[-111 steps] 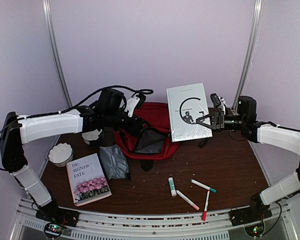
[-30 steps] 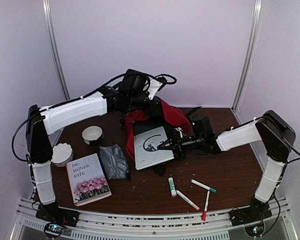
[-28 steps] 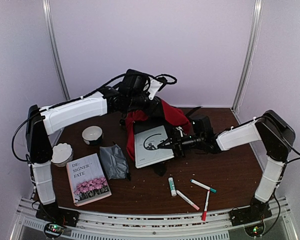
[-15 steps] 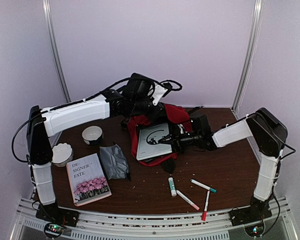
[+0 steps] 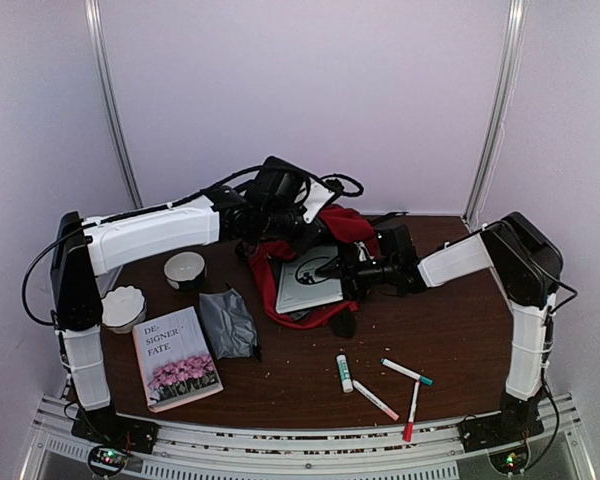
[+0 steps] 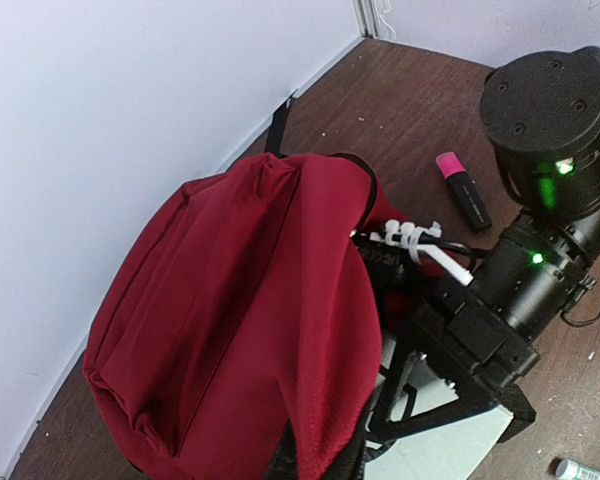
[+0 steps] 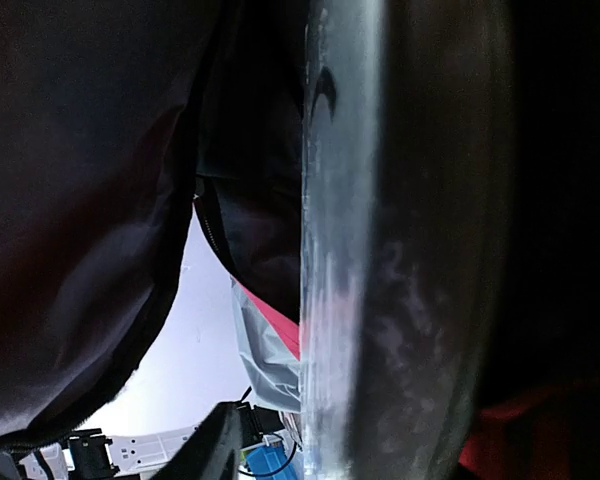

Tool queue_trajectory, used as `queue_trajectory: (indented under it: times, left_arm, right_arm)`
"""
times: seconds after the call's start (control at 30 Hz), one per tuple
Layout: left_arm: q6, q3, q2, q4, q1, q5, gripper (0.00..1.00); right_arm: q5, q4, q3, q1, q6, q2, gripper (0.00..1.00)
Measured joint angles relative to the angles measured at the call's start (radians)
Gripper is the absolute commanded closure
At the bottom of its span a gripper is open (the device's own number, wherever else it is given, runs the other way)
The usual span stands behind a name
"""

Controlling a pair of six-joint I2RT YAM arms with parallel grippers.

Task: Pack the student bag
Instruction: Place the book in the largest pocket of the bag.

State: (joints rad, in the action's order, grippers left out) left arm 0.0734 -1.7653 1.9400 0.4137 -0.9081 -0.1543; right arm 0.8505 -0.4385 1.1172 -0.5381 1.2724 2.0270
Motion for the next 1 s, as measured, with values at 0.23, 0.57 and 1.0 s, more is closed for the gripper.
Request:
queue_trajectory:
  times: [0.23,0.57,1.0]
  left_arm:
    - [0.006,0.021,-0.019,-0.03,-0.003,-0.003,1.0]
    - [0.008,0.05,-0.031,-0.07,-0.005,-0.007,1.0]
    - [0.011,0.051,-0.035,-0.076,-0.005,-0.008,1.0]
  right_arm:
    - [-0.054,0.206,-0.082,0.014,-0.098,-0.166,0.23]
    - [-0.183,0.494,-0.091,0.015,-0.311,-0.268,0.0]
    - [-0.432,0.824,0.019,-0.077,-0.755,-0.451,0.0]
